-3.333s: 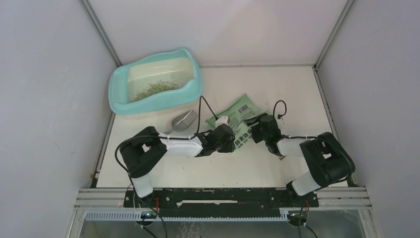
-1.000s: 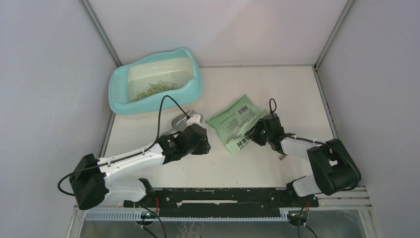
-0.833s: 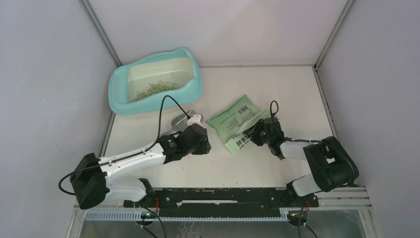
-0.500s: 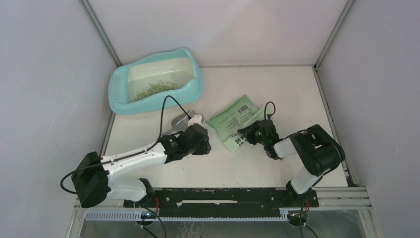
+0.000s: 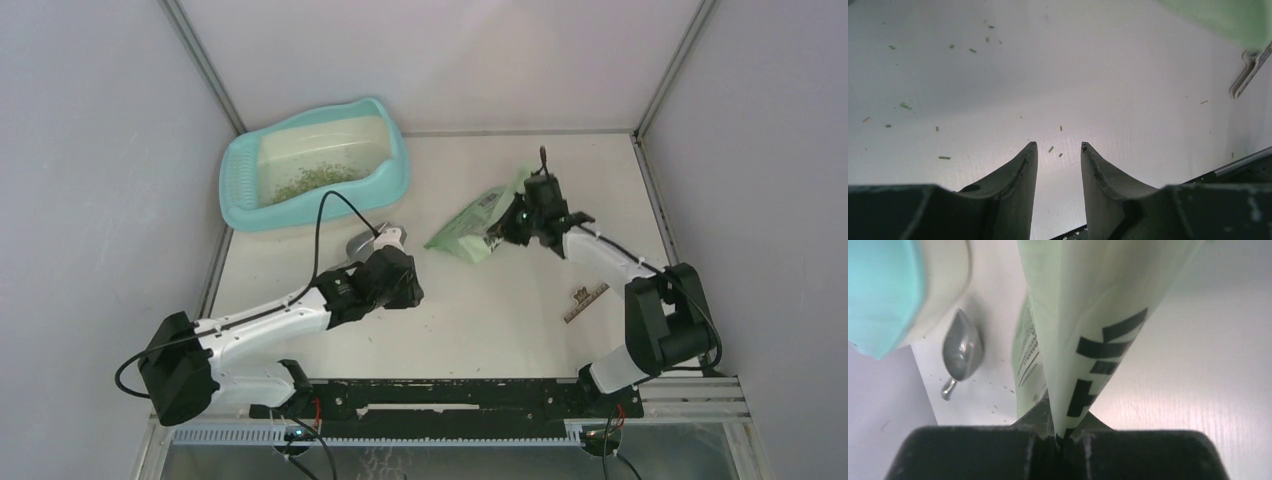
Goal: Fill the litter box with clean litter
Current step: Close the cat litter bag at the center of the board.
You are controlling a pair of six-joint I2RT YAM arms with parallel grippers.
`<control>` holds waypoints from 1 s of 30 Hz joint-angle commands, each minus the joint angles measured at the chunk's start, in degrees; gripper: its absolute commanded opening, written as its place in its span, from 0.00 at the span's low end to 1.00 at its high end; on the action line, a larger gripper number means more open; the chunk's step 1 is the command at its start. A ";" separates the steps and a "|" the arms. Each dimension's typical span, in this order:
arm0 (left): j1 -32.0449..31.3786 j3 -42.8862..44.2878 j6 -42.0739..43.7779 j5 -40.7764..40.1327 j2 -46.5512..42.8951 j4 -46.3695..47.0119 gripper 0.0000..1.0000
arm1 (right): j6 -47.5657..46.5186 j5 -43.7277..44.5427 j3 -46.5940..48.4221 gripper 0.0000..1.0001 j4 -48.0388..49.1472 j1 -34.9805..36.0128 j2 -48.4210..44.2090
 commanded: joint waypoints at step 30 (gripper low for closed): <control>0.78 -2.96 0.07 0.69 -5.05 1.19 0.42 | -9.35 -5.05 12.82 0.00 -15.71 -1.28 5.99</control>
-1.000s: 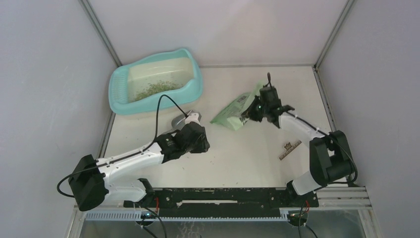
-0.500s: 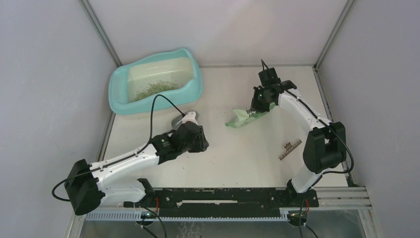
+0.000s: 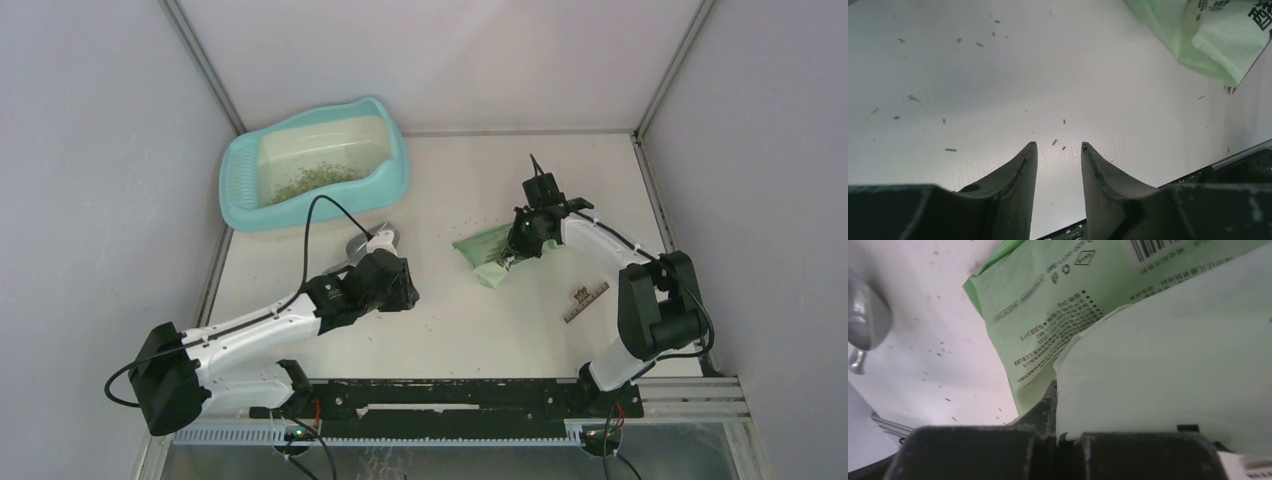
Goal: Fill the litter box with clean litter
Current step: Close the cat litter bag at the center of the board.
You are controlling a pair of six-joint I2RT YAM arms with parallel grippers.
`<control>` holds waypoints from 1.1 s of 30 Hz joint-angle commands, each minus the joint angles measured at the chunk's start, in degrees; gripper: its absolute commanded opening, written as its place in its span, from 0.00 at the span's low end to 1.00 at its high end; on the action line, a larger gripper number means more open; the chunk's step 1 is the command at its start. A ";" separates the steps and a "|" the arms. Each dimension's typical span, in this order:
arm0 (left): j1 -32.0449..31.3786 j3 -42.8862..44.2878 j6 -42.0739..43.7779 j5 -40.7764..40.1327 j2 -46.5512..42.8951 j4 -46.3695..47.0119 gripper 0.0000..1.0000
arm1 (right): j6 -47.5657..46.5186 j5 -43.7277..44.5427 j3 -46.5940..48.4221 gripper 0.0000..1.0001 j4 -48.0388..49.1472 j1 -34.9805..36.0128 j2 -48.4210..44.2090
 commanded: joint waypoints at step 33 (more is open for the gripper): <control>2.21 2.52 4.12 0.80 -4.05 -1.38 0.61 | 4.74 8.71 -5.58 0.82 -5.26 -1.56 -21.96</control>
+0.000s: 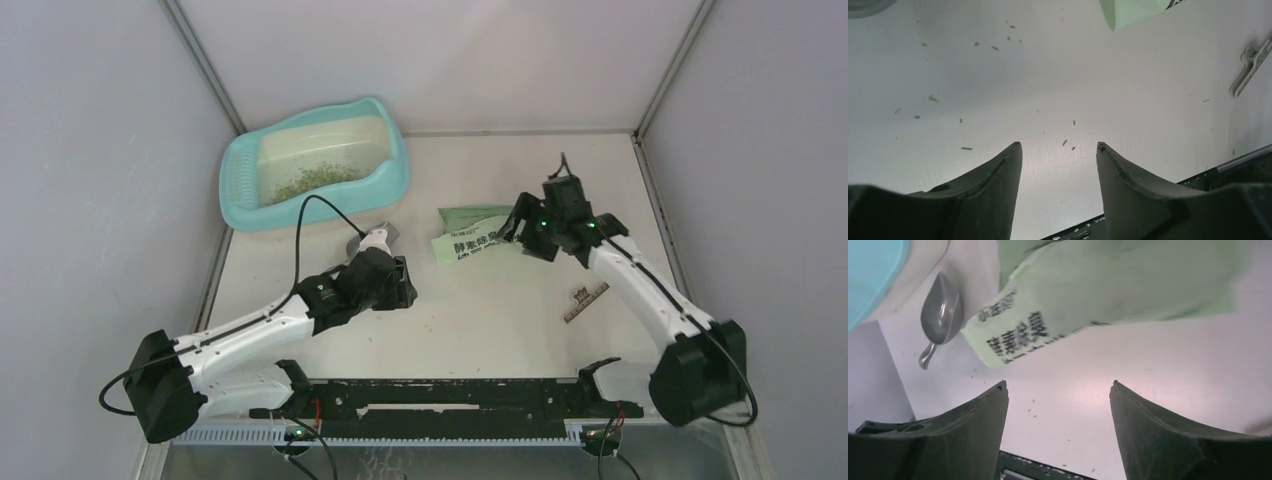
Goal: Fill the litter box with clean litter
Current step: Close the cat litter bag at the center of the board, then pick up the clamp at the center of the board.
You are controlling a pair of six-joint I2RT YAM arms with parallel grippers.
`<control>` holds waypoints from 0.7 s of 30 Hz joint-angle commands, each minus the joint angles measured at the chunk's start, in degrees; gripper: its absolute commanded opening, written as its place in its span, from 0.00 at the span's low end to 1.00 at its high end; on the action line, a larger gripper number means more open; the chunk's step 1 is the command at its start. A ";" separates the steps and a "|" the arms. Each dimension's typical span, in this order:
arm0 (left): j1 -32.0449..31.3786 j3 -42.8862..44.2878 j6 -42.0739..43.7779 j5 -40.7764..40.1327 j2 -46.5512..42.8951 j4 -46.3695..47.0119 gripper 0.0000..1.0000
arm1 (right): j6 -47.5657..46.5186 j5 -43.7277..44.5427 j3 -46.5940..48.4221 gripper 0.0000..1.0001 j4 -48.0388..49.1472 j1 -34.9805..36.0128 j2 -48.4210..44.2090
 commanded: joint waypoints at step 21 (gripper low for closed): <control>1.70 2.65 7.99 3.84 -6.51 1.78 1.00 | 4.70 18.00 -15.49 0.74 -10.15 -25.87 -7.90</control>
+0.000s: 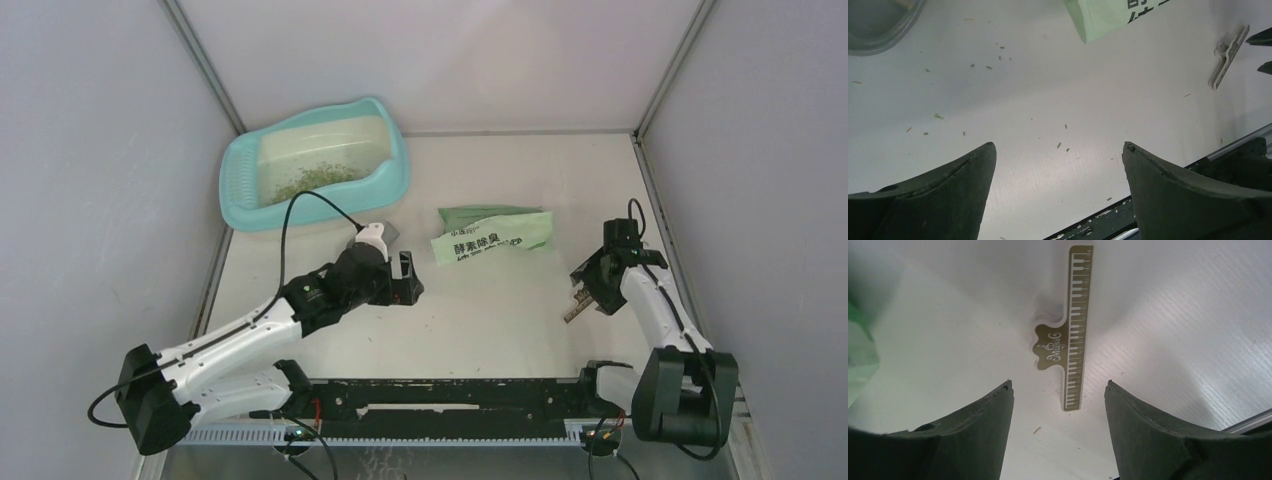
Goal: Fill the litter box with clean litter
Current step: Pick up the clamp at the center of the board.
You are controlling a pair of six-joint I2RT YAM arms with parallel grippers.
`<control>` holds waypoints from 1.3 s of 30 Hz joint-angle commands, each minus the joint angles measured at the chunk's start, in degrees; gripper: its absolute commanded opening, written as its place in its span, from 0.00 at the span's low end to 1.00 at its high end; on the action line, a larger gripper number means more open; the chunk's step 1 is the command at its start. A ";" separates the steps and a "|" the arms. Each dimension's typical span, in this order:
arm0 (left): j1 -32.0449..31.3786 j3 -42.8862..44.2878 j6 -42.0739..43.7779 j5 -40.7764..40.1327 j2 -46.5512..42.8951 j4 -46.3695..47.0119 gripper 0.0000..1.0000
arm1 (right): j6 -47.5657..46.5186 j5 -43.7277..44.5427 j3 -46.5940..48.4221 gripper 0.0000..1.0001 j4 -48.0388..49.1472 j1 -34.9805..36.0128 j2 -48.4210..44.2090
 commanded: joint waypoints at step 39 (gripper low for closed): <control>2.11 -3.35 0.38 4.16 -5.02 4.36 1.00 | 3.53 6.84 6.93 0.01 3.28 2.81 16.34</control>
